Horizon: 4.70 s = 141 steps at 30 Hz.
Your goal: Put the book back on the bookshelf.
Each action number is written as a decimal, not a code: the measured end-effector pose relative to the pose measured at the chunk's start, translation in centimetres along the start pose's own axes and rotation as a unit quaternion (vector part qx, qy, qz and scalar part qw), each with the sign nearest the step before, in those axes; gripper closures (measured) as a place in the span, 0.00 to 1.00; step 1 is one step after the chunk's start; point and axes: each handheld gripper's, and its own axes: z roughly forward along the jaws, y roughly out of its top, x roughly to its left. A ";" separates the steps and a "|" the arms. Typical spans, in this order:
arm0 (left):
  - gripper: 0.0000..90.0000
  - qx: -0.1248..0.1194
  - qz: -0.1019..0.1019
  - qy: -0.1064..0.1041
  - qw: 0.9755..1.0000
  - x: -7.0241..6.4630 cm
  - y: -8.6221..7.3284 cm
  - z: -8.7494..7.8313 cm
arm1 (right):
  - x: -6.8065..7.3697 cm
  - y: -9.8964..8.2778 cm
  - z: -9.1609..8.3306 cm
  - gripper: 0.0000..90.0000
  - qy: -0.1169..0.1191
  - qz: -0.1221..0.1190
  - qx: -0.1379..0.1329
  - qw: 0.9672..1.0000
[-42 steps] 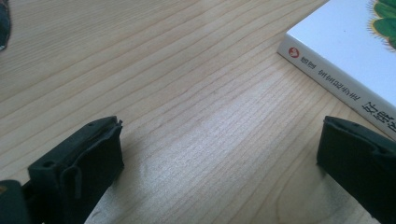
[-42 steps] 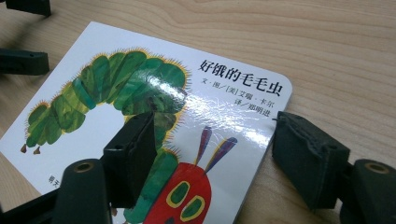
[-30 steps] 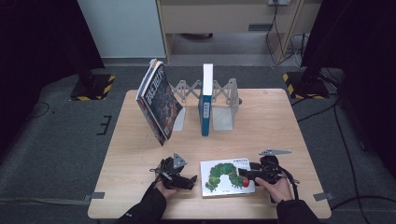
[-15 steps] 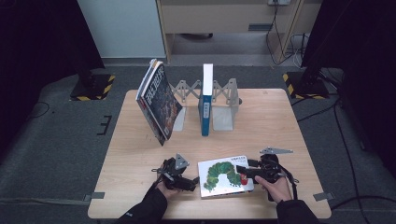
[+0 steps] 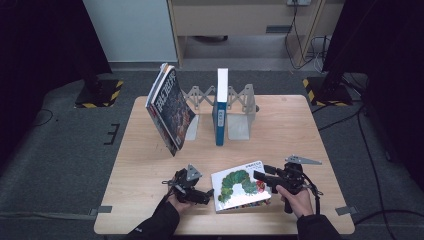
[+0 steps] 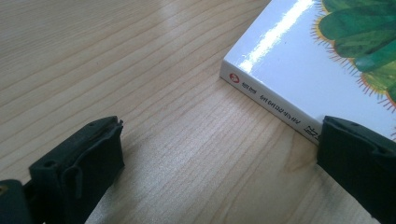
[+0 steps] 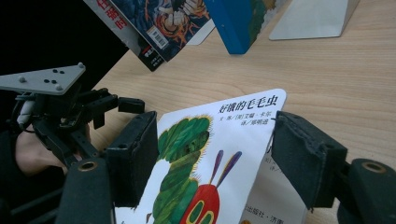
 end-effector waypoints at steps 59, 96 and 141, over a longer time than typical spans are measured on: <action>0.12 -0.001 -0.028 -0.065 0.998 -0.3 0.4 -0.7 | -0.2 -0.2 2.4 0.79 0.056 0.042 0.117 0.991; 0.02 -0.031 -0.050 -0.206 0.977 -2.3 0.7 0.9 | 1.2 1.0 1.2 0.96 0.136 0.007 0.055 0.989; 0.05 -0.048 -0.065 -0.199 0.977 -2.0 0.4 0.9 | 1.1 -1.1 3.9 0.59 0.009 -0.080 0.102 0.991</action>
